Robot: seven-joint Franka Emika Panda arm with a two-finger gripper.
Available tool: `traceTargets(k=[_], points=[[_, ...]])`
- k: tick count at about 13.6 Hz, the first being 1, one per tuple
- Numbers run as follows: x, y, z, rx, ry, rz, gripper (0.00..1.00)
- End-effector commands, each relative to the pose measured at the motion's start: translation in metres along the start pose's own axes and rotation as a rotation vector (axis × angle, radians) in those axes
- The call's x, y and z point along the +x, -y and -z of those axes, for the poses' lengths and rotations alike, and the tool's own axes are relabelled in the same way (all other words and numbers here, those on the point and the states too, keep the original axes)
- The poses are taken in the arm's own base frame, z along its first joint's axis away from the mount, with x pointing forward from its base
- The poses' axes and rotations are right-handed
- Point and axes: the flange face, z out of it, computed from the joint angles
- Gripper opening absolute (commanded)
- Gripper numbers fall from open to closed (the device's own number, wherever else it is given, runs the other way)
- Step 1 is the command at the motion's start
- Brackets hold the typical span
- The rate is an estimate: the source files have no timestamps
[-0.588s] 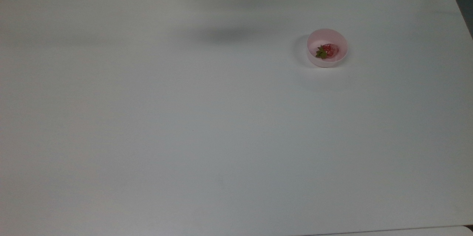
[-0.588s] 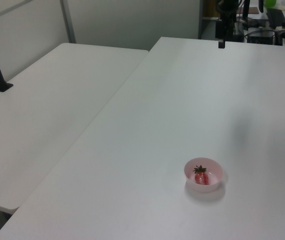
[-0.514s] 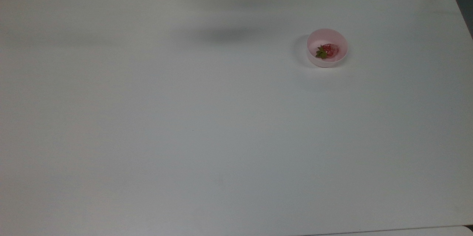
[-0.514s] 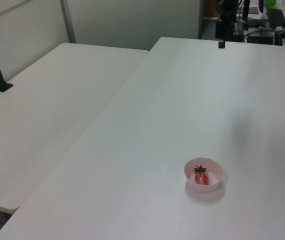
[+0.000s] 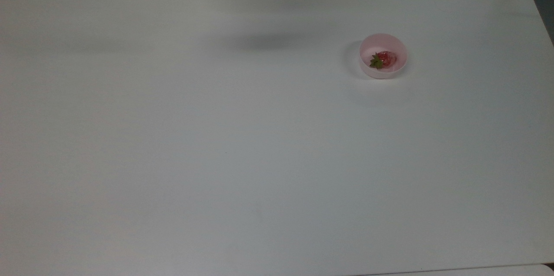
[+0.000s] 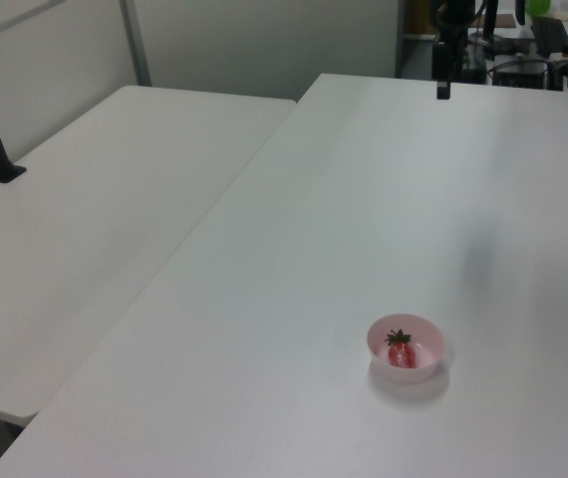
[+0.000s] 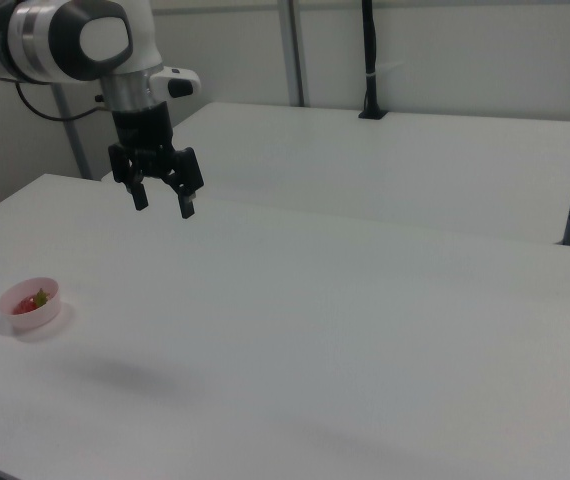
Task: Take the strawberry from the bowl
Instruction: 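Move the open gripper over the pink bowl and lower it onto the strawberry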
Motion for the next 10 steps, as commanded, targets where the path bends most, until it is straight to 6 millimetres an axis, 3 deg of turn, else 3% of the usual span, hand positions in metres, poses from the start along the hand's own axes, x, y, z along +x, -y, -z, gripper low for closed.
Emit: traceTargets(k=[1,2,4,7,8,10], points=[[-0.006,0.06,-0.007,0.022,0.016,0.109,1.0],[-0.007,0.091,-0.014,0.017,0.026,0.158,1.0],[-0.01,0.175,-0.043,0.029,0.066,0.233,1.0],[-0.013,0.292,-0.104,0.01,0.037,0.202,0.92],[-0.013,0.322,-0.126,0.008,0.021,0.203,0.92],[-0.014,0.357,-0.154,0.009,0.002,0.223,0.89]])
